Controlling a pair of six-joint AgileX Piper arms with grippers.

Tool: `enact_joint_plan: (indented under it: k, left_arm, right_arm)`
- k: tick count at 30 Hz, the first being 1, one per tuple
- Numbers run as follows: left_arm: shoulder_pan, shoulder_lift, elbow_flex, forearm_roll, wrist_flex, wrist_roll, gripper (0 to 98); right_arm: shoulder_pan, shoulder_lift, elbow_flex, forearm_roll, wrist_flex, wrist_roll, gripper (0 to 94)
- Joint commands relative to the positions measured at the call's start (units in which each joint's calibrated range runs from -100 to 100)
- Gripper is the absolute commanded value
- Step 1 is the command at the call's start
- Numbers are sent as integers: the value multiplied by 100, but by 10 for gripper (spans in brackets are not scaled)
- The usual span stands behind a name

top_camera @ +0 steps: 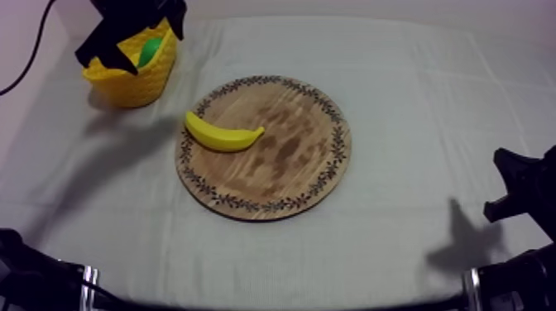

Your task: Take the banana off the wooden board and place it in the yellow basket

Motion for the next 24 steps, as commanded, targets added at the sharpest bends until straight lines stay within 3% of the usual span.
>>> enact_joint_plan:
  k: [1, 7, 24]
  left_arm:
    - [-19, 64, 93, 124, 2, -24, 714]
    - [-46, 415, 393, 413, -139, -94, 704]
    - [-102, 1787, 464, 791, -328, -330, 702]
  right_arm:
    - [0, 0, -3, 0, 3, 0, 3]
    - [0, 0, -3, 0, 3, 0, 3]
    - [0, 0, -3, 0, 3, 0, 3]
